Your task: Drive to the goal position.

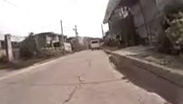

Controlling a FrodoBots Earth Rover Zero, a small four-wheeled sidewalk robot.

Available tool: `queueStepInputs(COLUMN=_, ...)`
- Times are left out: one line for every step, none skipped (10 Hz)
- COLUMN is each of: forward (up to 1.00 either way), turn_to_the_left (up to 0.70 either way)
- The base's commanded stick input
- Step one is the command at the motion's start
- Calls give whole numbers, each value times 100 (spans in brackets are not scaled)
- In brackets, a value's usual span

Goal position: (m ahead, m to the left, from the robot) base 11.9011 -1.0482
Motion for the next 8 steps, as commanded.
queueStepInputs(forward=100, turn_to_the_left=0)
queueStepInputs(forward=100, turn_to_the_left=0)
queueStepInputs(forward=100, turn_to_the_left=0)
queueStepInputs(forward=100, turn_to_the_left=0)
queueStepInputs(forward=100, turn_to_the_left=-5)
queueStepInputs(forward=100, turn_to_the_left=-23)
queueStepInputs(forward=100, turn_to_the_left=-11)
queueStepInputs(forward=100, turn_to_the_left=0)
